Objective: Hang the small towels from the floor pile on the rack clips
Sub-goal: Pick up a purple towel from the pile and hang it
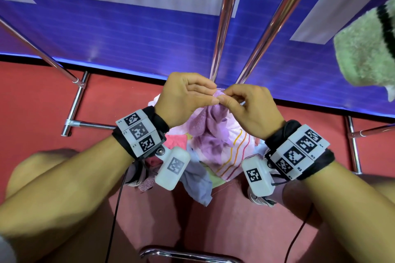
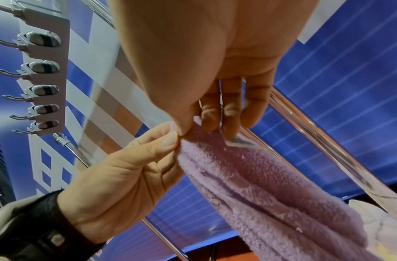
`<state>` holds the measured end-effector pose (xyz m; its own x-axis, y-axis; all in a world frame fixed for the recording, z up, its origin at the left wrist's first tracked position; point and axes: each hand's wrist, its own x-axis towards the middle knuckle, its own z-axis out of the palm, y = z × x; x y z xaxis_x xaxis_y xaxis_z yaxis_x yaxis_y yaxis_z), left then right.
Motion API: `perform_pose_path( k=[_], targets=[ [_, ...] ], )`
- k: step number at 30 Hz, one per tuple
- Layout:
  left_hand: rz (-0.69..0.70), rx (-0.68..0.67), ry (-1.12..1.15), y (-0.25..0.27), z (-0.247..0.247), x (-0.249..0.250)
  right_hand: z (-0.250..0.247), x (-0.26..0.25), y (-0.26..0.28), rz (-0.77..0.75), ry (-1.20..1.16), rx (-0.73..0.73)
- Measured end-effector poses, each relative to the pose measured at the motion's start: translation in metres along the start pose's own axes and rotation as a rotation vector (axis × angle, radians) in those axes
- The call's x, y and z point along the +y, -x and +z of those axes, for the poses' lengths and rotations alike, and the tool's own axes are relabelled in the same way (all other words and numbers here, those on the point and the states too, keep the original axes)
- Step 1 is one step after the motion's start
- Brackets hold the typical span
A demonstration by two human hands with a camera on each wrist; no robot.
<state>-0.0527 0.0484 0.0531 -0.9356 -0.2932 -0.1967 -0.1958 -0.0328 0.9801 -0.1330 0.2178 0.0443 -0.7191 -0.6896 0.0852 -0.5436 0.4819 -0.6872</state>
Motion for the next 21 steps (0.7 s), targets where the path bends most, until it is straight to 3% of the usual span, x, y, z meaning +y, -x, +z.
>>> perform_pose_path(
  k=[6, 8, 11, 14, 18, 21],
  targets=[
    [-0.026, -0.032, 0.049, -0.002, -0.005, -0.002, -0.001, 0.003, 0.001, -0.119, 0.061, 0.08],
    [-0.04, -0.049, 0.081, -0.002, -0.006, 0.0, -0.001, 0.006, -0.001, -0.142, 0.077, 0.031],
    [-0.059, -0.069, 0.131, -0.001, -0.006, 0.002, -0.003, 0.003, -0.002, -0.13, 0.031, -0.036],
    [-0.083, -0.079, 0.202, -0.002, -0.004, 0.001, -0.006, -0.001, -0.002, -0.131, -0.053, -0.008],
    [-0.097, -0.186, 0.181, -0.001, -0.002, -0.002, -0.009, -0.006, 0.0, -0.021, -0.099, 0.005],
    [-0.099, -0.153, 0.191, -0.001, -0.004, -0.003, -0.01, -0.01, 0.002, 0.004, -0.15, -0.007]
  ],
)
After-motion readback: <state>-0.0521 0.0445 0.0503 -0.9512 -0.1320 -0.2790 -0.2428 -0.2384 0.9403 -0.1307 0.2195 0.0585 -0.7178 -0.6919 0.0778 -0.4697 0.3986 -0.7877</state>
